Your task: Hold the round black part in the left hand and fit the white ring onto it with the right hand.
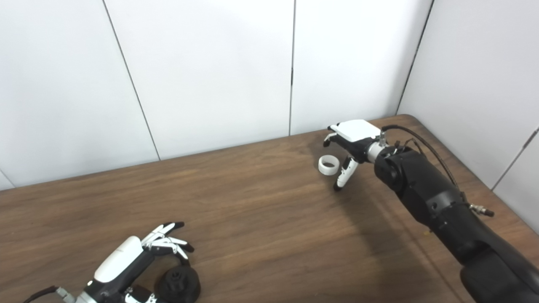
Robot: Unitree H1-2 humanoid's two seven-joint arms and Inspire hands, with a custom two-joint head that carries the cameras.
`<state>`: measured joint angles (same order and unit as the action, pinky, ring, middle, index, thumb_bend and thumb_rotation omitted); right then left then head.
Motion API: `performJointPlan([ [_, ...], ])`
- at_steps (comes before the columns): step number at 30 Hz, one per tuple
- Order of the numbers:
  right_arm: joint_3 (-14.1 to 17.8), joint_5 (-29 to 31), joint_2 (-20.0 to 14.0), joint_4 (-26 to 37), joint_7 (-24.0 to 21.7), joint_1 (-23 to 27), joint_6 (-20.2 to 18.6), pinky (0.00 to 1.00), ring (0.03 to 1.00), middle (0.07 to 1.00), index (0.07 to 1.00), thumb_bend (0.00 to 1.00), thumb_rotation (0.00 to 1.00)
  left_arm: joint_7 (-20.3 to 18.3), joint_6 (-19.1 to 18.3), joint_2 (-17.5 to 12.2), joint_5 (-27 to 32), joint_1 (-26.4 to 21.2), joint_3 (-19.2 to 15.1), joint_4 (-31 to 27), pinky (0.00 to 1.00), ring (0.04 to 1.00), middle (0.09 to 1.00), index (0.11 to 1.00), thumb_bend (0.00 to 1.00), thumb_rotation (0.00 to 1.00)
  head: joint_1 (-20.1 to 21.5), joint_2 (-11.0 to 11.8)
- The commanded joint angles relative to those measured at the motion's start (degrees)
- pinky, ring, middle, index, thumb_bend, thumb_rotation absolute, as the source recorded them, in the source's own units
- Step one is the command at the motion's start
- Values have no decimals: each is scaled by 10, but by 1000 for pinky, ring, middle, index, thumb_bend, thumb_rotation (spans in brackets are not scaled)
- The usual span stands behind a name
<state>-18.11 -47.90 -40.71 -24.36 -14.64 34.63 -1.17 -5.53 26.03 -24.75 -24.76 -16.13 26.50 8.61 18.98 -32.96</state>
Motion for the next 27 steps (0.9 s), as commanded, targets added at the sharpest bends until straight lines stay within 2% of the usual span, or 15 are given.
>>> performJointPlan([
  [1,0,2,-9,-1,8,21,10,1000,1000,974,771,859,361,3,9,-2,2,-13,-10,-18,1000,972,739,482,524,58,1,-1],
  [9,-2,5,-16,4,-2,16,20,1000,1000,956,734,835,347,-3,9,6,-2,-9,-19,-27,1000,970,740,482,524,57,5,-8],
  [15,-4,8,-23,18,-35,15,14,1000,1000,951,731,837,376,-26,5,18,-5,-1,-37,-43,1000,972,741,482,524,58,7,-13],
  [23,-9,8,-22,21,-78,26,1,1000,1000,957,766,851,415,-43,6,29,-8,6,-53,-48,1000,972,740,482,524,59,5,-15],
  [27,-11,9,-18,22,-84,26,-5,1000,1000,952,767,858,422,-41,8,26,-9,9,-55,-47,1000,972,741,482,524,59,5,-15],
])
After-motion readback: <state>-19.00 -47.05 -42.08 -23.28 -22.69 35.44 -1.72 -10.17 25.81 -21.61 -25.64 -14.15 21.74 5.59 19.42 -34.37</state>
